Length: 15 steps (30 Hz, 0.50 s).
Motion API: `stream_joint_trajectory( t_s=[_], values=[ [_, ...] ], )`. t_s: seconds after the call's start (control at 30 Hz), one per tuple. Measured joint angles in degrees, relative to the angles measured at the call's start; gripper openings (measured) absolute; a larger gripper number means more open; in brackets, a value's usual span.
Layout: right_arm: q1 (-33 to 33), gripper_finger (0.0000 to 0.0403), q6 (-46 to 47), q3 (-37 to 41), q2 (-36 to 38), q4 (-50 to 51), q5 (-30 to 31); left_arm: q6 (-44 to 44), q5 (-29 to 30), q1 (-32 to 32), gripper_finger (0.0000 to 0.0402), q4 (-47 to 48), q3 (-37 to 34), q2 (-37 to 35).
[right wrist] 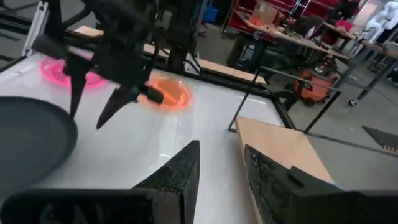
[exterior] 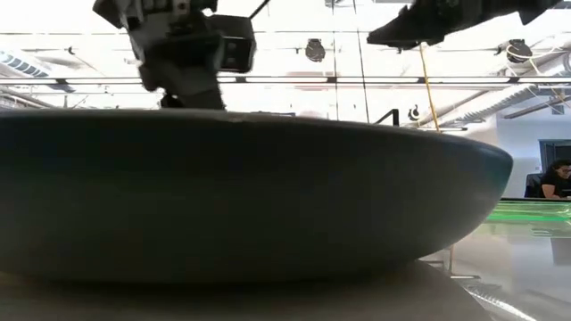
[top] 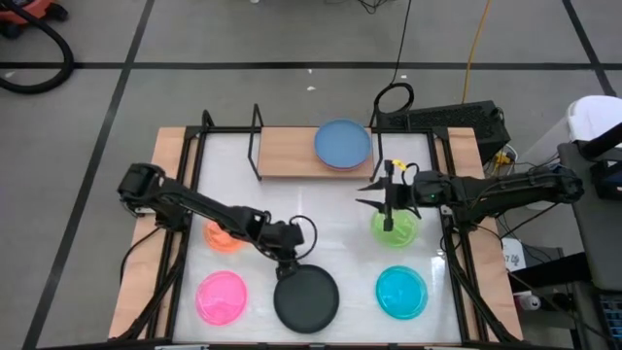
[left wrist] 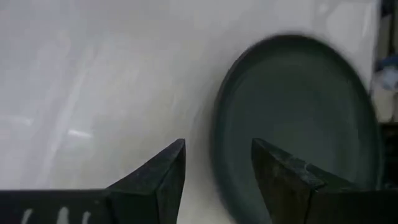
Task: Place and stack plates onto a shelf
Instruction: Stack the black plate on top of the blue plate on the shelf
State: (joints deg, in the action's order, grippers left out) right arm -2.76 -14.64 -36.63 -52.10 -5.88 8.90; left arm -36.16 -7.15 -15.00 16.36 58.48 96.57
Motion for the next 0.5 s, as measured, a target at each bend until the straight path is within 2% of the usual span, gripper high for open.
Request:
stream_joint_trajectory(
  t_s=[0.5],
  values=[
    [0.0, 0.0112, 0.3, 0.3, -0.8, -2.0, 0.0, -0.9, -3.3, -0.1, 0.0182, -0.5, 0.0, 8.6]
  ],
)
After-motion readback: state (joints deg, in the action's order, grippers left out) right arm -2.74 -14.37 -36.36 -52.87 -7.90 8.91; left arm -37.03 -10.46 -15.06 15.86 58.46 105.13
